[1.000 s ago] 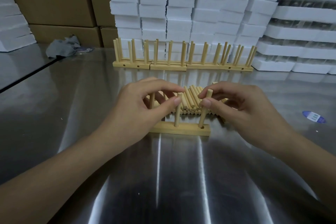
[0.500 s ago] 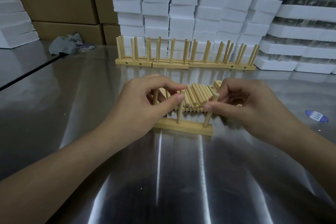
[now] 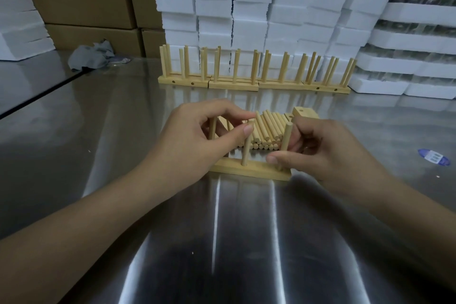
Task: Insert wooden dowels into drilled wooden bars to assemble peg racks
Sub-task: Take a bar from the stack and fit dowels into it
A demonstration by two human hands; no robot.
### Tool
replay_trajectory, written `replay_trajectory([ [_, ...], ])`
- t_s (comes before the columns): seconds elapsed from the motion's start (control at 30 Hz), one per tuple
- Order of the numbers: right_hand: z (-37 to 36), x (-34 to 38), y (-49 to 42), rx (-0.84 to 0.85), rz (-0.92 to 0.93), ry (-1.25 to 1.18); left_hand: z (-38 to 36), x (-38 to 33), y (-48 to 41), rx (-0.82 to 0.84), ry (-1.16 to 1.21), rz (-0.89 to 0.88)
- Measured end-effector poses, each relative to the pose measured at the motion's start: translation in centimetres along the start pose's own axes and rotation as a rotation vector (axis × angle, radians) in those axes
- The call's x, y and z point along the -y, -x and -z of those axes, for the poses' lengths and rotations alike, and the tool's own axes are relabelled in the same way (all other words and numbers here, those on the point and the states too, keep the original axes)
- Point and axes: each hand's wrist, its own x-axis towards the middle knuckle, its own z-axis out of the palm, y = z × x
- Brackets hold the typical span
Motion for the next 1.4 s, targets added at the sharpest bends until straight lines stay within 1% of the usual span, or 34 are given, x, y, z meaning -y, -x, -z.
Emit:
replay_trajectory([
  [0.07,0.1,0.1,0.1,-0.005,-0.01,0.03,0.1,-0.1,0.0,0.0,0.004,-0.005],
  [0.13,0.4,0.2,0.2,0.024,-0.009,0.043,0.1,0.0,-0.1,0.002,0.007,-0.011],
  [0.27,0.6,0.7,0.1,0.027,0.002,-0.11,0.1,0.1,-0.1,-0.002,0.014,-0.009],
  [0.33,0.3,1.0,-0.1,0.016,0.017,-0.139,0.1,0.3,-0.1,0.0,0.01,-0.012],
  [0.4,-0.1,0.9,-0.2,-0.03,-0.007,-0.165,0.2,0.4,-0.2,0.001,0.005,-0.016],
  [0.47,-0.4,1.0,-0.1,-0.086,-0.04,-0.14,0.1,0.4,-0.2,0.002,0.011,-0.016],
  [0.53,-0.7,1.2,0.0,-0.096,-0.041,-0.055,0.1,0.3,-0.1,0.002,0.007,-0.01],
  [0.6,-0.2,1.4,0.0,-0.076,-0.037,-0.047,0.1,0.1,-0.1,0.006,0.008,-0.002],
  [0.7,1.1,1.7,0.1,0.052,-0.046,-0.166,0.1,-0.2,0.0,0.01,0.018,0.008],
  [0.77,1.5,2.0,0.1,0.111,-0.03,-0.194,0.1,-0.3,0.1,0.014,0.027,0.019],
  [0.83,1.3,1.7,0.1,0.074,-0.012,-0.19,0.0,-0.3,0.0,0.01,0.025,0.021],
  [0.93,0.7,1.6,0.2,-0.051,-0.039,-0.15,0.0,-0.6,-0.1,0.013,0.028,0.019],
  [1.03,-0.1,1.8,0.3,-0.129,-0.041,-0.006,0.0,-0.9,0.0,0.012,0.02,0.022],
  [1.1,-0.2,1.7,0.4,-0.137,-0.044,0.057,0.0,-0.9,0.0,0.009,0.023,0.024],
  [1.27,0.5,1.1,0.5,-0.046,-0.031,0.161,0.1,-0.8,0.0,0.003,-0.009,0.004],
  [1.4,1.1,0.5,0.3,0.195,-0.072,0.327,0.1,-0.9,0.0,-0.029,-0.043,-0.045],
])
